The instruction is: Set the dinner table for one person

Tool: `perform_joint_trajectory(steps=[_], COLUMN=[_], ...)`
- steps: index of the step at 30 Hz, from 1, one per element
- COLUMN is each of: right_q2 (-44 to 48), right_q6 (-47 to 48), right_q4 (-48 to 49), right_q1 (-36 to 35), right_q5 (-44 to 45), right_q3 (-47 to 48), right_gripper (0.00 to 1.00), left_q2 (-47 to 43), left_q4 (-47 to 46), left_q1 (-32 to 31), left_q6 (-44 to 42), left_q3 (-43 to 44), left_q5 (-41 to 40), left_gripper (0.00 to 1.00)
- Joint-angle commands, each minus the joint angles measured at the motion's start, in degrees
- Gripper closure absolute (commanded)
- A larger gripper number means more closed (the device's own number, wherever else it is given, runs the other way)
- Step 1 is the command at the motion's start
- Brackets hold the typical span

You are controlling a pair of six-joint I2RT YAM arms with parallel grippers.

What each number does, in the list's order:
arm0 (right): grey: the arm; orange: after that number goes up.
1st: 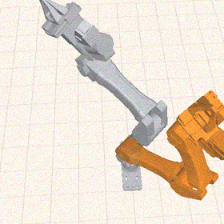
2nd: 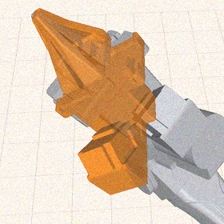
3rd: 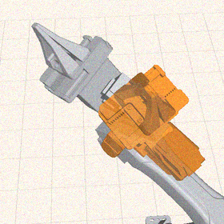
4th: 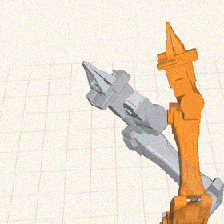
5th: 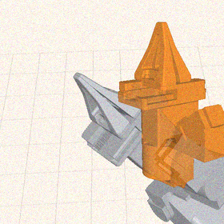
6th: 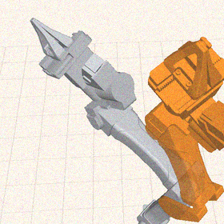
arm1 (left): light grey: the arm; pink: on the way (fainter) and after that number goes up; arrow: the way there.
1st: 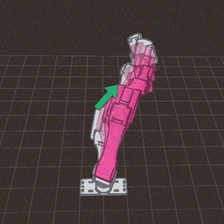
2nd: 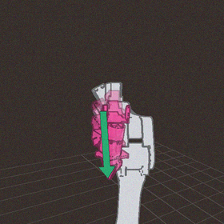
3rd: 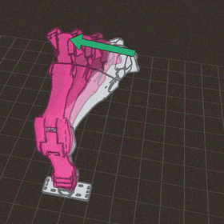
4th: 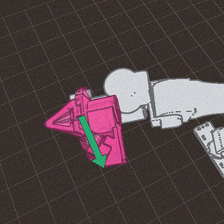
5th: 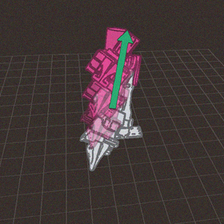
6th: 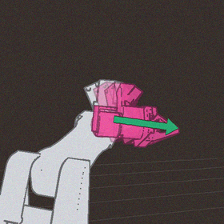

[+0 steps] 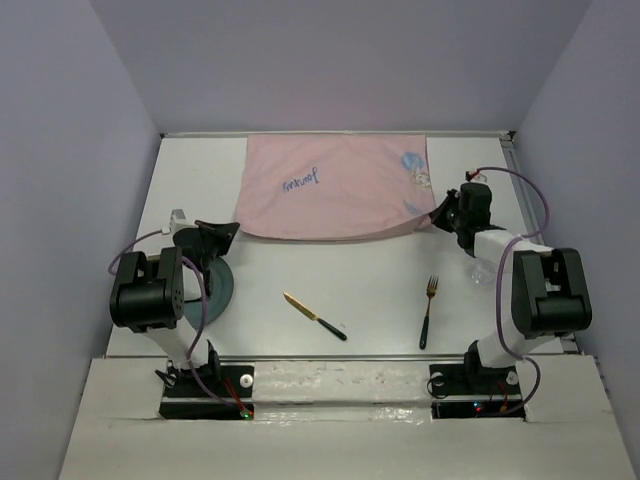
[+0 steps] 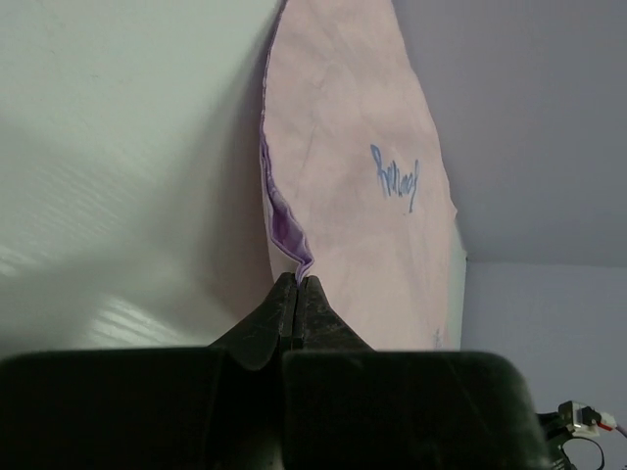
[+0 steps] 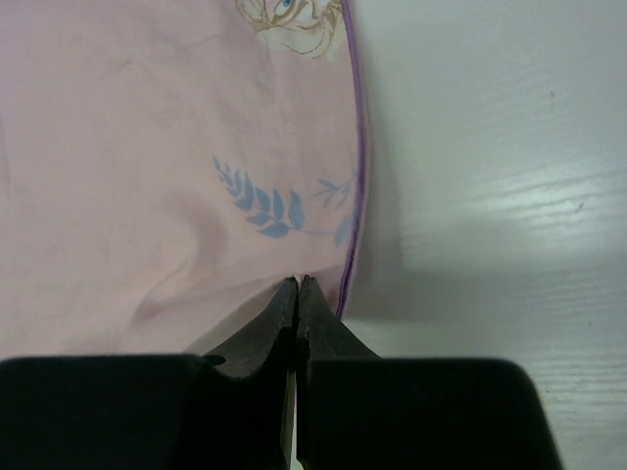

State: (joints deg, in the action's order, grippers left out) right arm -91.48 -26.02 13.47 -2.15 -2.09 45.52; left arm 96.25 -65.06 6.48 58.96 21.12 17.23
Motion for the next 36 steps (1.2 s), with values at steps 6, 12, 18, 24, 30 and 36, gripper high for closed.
perform_joint_trajectory(steps=[6, 12, 18, 24, 30, 36], right_q2=[7.98, 13.08, 17.38, 20.03, 21.25, 28.62], right_q6=[-3.33, -4.91, -7.37, -8.7, -9.05, -7.47], right_q4=[2.08, 0.33, -1.61, -2.57, -7.05, -10.13], right_q1=[0.48, 0.48, 0.48, 0.48, 0.48, 0.48], right_q5=[1.82, 4.89, 6.05, 5.51, 6.04, 6.31], right_q3=[-6.74, -10.27, -13.78, -16.25, -14.67, -13.18], right_gripper=[1.0, 1.0, 1.0, 0.94, 0.63, 0.45], left_q2=[-16.78, -20.75, -23.91, -26.9, -30.41, -40.32], left_q4=[-1.48, 2.04, 3.27, 4.41, 6.08, 11.78], left_q1=[0.03, 0.02, 0.02, 0.02, 0.11, 0.02], left_q6=[-5.6, -7.19, -8.24, -8.95, -9.04, -8.25], left_q3=[-8.63, -11.28, -14.44, -16.37, -17.96, -18.93], left_q5=[-2.64, -2.38, -2.03, -1.77, -1.24, -0.89], left_gripper=[1.0, 1.0, 1.0, 1.0, 0.83, 0.5])
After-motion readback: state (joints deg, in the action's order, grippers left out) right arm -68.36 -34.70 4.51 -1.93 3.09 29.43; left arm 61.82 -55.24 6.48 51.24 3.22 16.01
